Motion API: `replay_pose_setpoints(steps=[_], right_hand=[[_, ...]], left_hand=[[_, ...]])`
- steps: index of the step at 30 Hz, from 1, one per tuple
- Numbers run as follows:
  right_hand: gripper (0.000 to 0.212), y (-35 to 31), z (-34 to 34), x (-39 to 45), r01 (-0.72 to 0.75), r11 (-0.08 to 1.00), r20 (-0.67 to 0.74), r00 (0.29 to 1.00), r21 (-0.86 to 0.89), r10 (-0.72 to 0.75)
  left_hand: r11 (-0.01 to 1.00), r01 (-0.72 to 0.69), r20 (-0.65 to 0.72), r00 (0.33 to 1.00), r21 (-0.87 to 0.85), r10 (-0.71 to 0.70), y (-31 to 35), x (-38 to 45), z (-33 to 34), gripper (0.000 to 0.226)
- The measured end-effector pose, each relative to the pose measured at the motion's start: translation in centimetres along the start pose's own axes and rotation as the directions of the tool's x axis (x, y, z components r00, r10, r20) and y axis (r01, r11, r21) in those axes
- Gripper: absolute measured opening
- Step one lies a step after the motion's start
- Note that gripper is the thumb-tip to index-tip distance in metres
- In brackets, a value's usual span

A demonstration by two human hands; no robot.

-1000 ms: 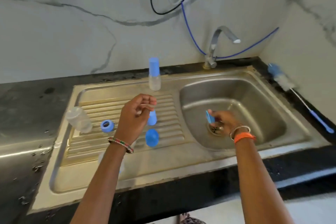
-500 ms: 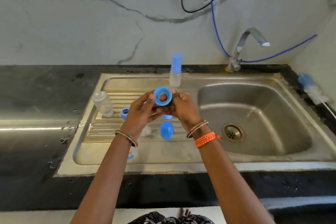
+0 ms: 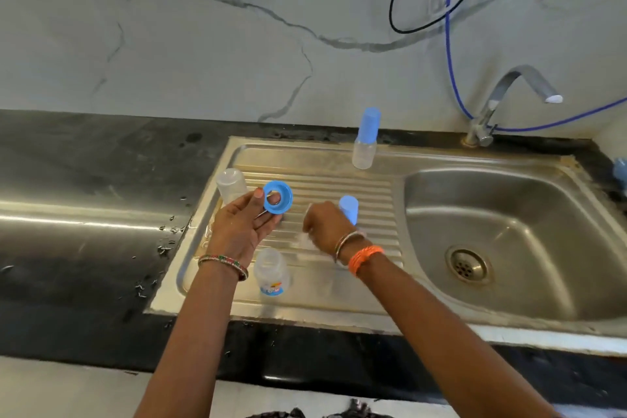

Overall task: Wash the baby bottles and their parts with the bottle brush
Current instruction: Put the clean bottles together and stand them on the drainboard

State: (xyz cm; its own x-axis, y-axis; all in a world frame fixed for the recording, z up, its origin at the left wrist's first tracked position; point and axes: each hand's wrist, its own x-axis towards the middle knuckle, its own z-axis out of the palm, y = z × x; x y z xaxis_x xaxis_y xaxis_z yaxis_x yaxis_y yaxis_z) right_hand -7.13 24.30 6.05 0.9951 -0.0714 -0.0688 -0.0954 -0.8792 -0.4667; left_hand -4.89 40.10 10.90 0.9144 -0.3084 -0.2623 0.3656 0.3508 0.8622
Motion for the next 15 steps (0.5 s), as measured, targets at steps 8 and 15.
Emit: replay_pose_setpoints(steps=[8,15], right_hand=[[0.018,11.8,-13.8,-8.0,-0.018,0.006,0.011,0.834,1.000,0.551],[0.012,19.6,-13.6,-11.7,-0.247,0.156,0.028,0.611,0.956,0.791]], left_hand=[[0.995,0.104,0.142,0.985,0.002,-0.103,-1.8,1.7,5.9,0.014],[0.975,0.207,0.293,0.930,0.086,-0.223,-5.9,2.1,13.1,0.018]])
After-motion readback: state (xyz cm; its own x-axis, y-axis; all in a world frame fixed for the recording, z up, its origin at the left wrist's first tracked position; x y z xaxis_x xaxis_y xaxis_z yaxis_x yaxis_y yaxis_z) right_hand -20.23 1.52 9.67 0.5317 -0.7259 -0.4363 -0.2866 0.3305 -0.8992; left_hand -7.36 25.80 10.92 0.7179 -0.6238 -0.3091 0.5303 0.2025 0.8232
